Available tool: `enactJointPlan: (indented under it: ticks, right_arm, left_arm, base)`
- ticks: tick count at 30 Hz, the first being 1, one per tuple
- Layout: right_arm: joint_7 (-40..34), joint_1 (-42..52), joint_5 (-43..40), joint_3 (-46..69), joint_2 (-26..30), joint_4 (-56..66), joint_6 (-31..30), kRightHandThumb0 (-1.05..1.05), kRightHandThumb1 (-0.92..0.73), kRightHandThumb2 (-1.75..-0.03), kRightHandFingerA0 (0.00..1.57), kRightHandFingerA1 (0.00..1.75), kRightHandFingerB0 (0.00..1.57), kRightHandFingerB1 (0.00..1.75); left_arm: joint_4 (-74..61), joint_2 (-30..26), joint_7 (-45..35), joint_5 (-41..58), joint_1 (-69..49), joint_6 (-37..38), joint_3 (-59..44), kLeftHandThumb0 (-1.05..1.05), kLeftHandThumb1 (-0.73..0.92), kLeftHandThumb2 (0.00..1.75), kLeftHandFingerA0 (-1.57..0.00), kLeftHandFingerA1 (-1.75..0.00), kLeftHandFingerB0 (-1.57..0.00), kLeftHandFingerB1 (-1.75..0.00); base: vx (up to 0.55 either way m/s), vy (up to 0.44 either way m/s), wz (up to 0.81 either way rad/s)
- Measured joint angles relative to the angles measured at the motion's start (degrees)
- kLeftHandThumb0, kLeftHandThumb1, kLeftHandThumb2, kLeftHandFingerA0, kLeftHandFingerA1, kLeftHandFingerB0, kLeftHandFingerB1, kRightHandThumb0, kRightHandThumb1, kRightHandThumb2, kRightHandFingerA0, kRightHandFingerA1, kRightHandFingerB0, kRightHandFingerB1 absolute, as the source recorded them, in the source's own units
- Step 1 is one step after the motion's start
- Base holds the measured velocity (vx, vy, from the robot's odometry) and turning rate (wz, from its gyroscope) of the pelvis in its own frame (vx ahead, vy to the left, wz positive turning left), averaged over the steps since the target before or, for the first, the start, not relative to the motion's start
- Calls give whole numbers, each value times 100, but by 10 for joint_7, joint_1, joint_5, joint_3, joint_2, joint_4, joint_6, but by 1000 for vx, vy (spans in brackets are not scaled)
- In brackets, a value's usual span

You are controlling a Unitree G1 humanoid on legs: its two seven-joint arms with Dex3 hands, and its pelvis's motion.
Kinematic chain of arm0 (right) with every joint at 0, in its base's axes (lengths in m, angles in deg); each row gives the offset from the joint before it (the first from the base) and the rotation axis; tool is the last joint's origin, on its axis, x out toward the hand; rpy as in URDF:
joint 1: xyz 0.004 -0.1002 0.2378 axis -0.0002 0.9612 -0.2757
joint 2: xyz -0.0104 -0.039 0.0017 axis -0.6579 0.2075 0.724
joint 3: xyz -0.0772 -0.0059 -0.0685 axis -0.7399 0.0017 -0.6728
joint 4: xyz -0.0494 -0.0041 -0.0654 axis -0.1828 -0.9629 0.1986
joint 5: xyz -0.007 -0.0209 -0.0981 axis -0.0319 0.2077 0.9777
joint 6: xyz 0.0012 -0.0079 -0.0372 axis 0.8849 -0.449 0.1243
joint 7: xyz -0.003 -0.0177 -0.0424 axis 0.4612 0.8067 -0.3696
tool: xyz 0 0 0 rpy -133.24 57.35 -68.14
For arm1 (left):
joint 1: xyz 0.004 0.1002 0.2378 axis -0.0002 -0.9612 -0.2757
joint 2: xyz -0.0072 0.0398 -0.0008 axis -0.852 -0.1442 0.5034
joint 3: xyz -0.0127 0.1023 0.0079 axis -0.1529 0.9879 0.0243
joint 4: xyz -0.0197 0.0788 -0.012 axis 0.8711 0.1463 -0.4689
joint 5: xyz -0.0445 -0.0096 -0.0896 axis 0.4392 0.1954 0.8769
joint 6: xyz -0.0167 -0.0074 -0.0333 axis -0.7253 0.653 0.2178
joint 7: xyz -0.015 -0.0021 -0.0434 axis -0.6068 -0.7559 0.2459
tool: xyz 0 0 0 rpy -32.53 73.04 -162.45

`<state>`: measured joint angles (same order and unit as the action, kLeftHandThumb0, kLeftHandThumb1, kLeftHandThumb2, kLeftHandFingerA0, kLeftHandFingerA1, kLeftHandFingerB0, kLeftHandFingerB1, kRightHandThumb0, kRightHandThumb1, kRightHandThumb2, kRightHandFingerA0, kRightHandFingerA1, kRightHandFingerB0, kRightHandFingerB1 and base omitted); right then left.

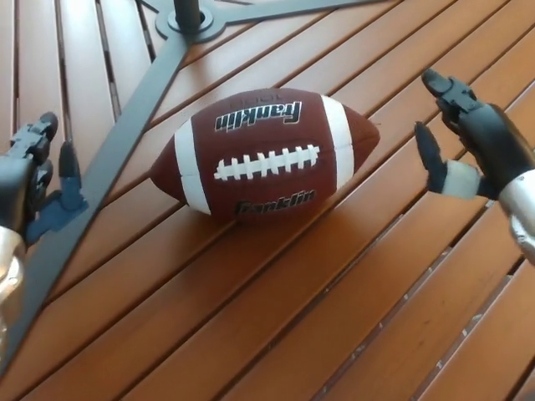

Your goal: Pick up a football using both hands and turn around and walk towards another desk and put it on the desk

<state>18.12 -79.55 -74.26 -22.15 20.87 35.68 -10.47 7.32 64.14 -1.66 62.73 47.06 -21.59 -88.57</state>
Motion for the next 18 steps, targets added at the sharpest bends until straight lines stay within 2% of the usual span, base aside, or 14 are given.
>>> enactJointPlan:
  ticks: [1,6,7,8,9,13,14,15,16,18]
  right_arm:
    - [9,10,-2,3,13,13,-3,-85,-92,-74,0,0,0,10]
    - [61,97,-25,71,86,93,-7,-85,-92,-74,0,0,0,10]
    - [75,120,-31,84,101,108,-10,-99,-79,-110,0,14,0,0]
    - [83,130,-35,99,114,120,-10,-99,-79,-110,0,14,0,0]
    - [90,145,-38,122,122,131,-9,-72,-65,-88,0,0,0,6]
    - [109,215,-52,220,142,159,-9,-72,-65,-88,0,0,0,6]
    - [115,232,-57,244,145,167,-9,-37,-64,-59,23,51,26,32]
    - [123,255,-63,277,147,177,-9,-37,-64,-59,23,51,26,32]
    - [126,270,-67,297,147,180,-8,-40,-57,-77,23,55,29,42]
    - [131,306,-75,345,142,182,-5,-40,-57,-77,23,55,29,42]
  left_arm:
    - [-8,-11,-9,2,-9,-4,0,-81,75,117,-1,-24,-2,-21]
    - [-60,-55,-53,17,-86,-12,-29,-81,75,117,-1,-24,-2,-21]
    - [-70,-60,-64,21,-104,-15,-35,-35,56,112,0,-50,0,-49]
    - [-78,-62,-72,25,-115,-16,-39,-35,56,112,0,-50,0,-49]
    - [-90,-63,-78,28,-128,-16,-50,-70,92,67,-21,-38,-14,-28]
    - [-125,-63,-97,41,-180,-16,-102,-70,92,67,-21,-38,-14,-28]
    - [-133,-63,-102,44,-193,-16,-115,-59,61,88,-30,-50,-19,-44]
    - [-143,-63,-109,48,-211,-16,-134,-59,61,88,-30,-50,-19,-44]
    - [-149,-63,-113,50,-225,-16,-147,-46,74,62,-42,-41,-25,-34]
    - [-150,-56,-121,55,-258,-16,-180,-46,74,62,-42,-41,-25,-34]
  base:
    - [1,0,15]
    - [1,0,23]
    - [1,0,53]
    - [1,0,-15]
    - [1,0,-24]
    - [1,0,-10]
    - [1,0,-15]
    - [1,0,-24]
    - [1,0,-16]
    - [0,0,-8]
